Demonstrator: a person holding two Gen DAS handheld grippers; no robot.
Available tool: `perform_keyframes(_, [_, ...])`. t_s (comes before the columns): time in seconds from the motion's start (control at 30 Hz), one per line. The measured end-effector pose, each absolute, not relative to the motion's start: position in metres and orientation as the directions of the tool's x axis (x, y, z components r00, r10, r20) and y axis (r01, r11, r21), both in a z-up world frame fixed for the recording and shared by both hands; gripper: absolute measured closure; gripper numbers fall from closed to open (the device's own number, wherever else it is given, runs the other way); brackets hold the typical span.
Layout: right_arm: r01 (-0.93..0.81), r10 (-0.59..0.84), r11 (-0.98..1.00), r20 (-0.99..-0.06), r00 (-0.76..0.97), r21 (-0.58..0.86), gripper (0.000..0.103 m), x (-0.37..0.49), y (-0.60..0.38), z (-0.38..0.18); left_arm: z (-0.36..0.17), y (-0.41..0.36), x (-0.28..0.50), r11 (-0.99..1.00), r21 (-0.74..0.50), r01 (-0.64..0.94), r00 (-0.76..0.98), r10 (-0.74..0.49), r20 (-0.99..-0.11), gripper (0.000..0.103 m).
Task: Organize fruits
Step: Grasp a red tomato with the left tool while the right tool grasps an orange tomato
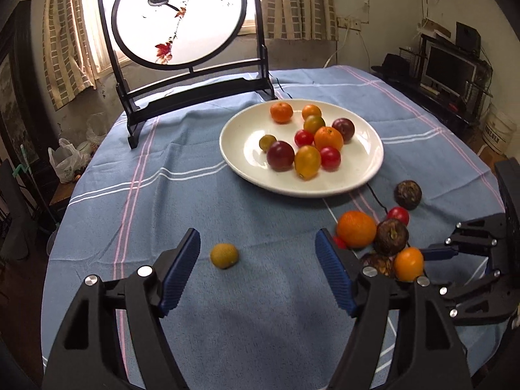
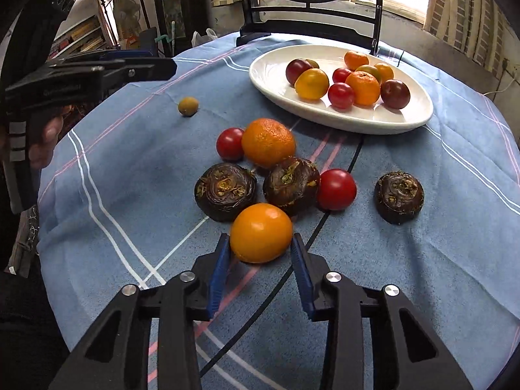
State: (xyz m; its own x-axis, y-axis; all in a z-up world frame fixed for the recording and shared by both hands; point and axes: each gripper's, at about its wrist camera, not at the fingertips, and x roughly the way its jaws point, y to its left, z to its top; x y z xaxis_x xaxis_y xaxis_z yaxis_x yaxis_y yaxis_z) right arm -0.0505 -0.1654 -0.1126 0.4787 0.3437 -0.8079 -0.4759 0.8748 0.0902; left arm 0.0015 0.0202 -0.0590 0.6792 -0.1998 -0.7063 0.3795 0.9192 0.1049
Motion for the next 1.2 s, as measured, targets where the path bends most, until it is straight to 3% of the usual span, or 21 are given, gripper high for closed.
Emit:
perform_keyframes(0.2, [-0.458, 0.348, 0.884, -0.790, 0.504, 0.096, 0.066, -0.059, -0.182, -0.101, -0.094, -0.009, 0.002, 0.849, 0.180, 0.497, 0.626, -0.207, -0.752, 0.032])
perform_keyframes(0.5, [-0.436, 0.375, 0.889, -0.772, 0.513, 0.143, 0.066, -0.061, -0.201, -0.098, -0.115, -0.033, 0.023, 0.817, 0.142, 0.558, 0.559, -0.245, -0.792, 0.032])
perform_keyframes(0.77, [-0.432, 0.391, 0.886, -0.770, 0.504, 0.167, 0.066, -0.055, -0.202, -0.102, -0.121, -0.036, 0.040, 0.810, 0.012, 0.587, 0.451, -0.315, -0.835, 0.062])
perform_keyframes(0.87, [-0.434, 0.395, 0.885, -0.769, 0.503, 0.171, 0.066, -0.054, -0.201, -0.102, -0.125, -0.035, 0.041, 0.799, -0.026, 0.601, 0.425, -0.347, -0.836, 0.064])
perform_keyframes(0.97, [-0.431, 0.394, 0.886, -0.767, 0.507, 0.170, 0.066, -0.055, -0.200, -0.101, -0.126, -0.037, 0.041, 0.799, -0.018, 0.601, 0.422, -0.336, -0.842, 0.074])
perform_keyframes(1.2, [-0.439, 0.403, 0.884, -0.740, 0.539, 0.161, 0.066, -0.060, -0.198, -0.086, -0.106, -0.027, 0.022, 0.821, -0.018, 0.571, 0.487, -0.356, -0.798, 0.074])
